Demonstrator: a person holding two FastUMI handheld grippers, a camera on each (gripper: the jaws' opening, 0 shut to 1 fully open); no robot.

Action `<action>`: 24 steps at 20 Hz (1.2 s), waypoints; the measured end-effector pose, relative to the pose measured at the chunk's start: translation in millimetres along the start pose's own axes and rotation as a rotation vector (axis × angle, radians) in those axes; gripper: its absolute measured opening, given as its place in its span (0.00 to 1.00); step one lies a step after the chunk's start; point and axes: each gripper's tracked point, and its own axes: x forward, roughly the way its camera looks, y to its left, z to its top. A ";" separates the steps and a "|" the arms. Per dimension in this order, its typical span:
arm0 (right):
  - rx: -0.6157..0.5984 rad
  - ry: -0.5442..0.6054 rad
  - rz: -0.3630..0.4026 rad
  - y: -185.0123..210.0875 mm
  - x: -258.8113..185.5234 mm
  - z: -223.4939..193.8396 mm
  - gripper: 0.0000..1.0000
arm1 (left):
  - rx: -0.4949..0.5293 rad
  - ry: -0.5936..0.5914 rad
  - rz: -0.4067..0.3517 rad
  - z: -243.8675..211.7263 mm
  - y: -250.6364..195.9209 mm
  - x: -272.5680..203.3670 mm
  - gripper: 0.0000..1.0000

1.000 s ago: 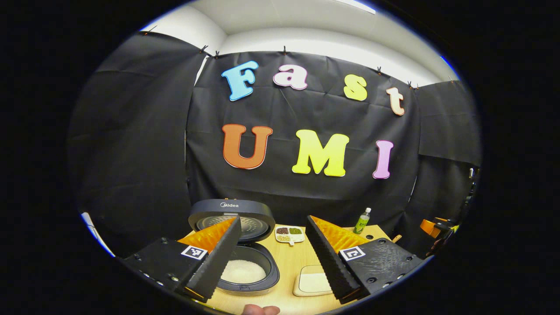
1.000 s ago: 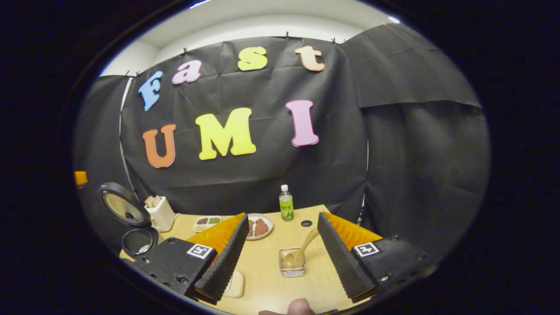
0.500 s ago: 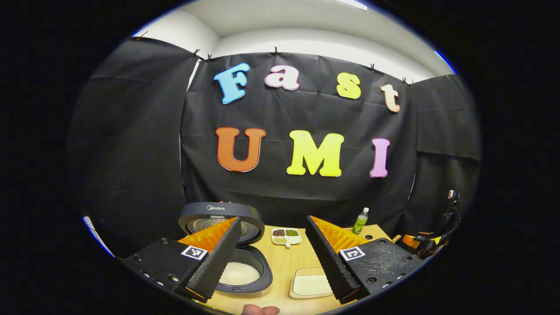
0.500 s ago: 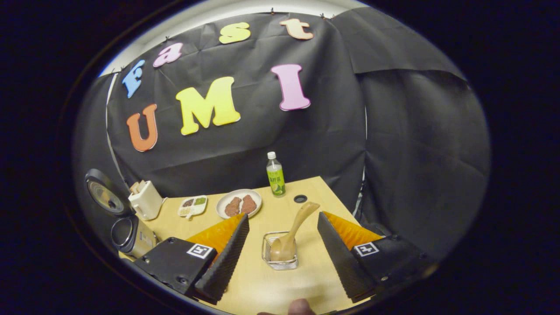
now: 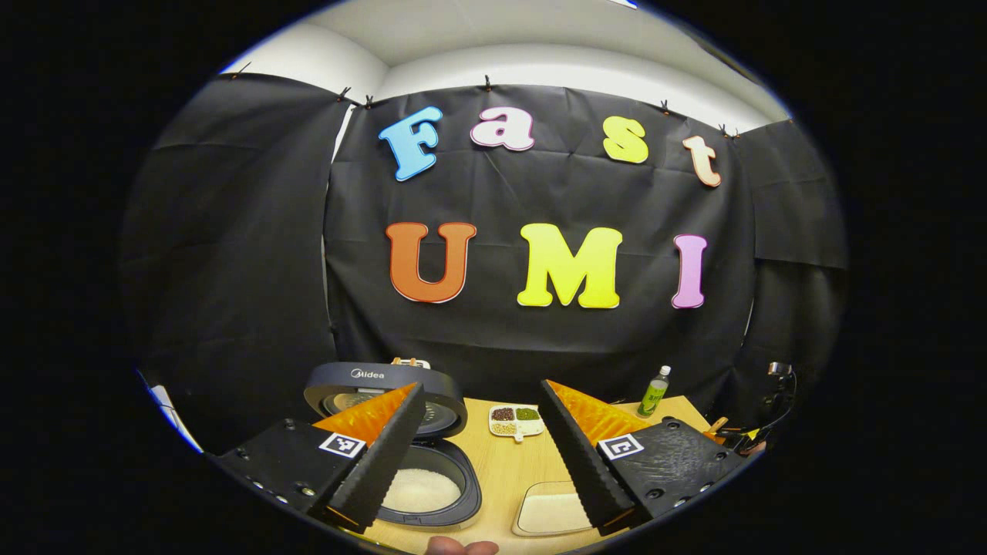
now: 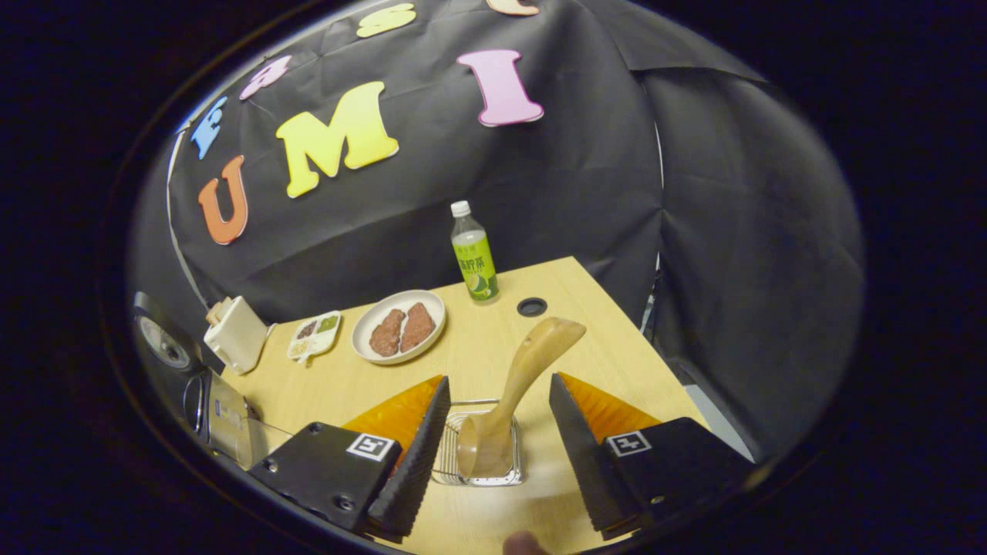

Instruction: Close the left gripper, press the button to open the rice cooker; take a wooden spoon from the chopstick holder with the right hand, scoop a spoonful of rice and pour it into the rice cooker, then put the wooden spoon back into the chopstick holder.

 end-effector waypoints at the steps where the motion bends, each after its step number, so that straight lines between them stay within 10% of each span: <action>1: -0.008 0.014 -0.004 -3.5 5.8 -3.4 0.83 | 0.004 0.008 0.013 -3.2 1.2 1.8 0.94; 14: -0.058 0.070 0.077 16.2 31.9 -8.8 0.15 | 0.034 0.077 0.124 -29.4 17.4 2.3 0.95; 24: -0.136 -0.096 0.037 50.9 -33.9 50.6 0.09 | -0.016 0.036 0.105 -33.1 42.4 -34.4 0.95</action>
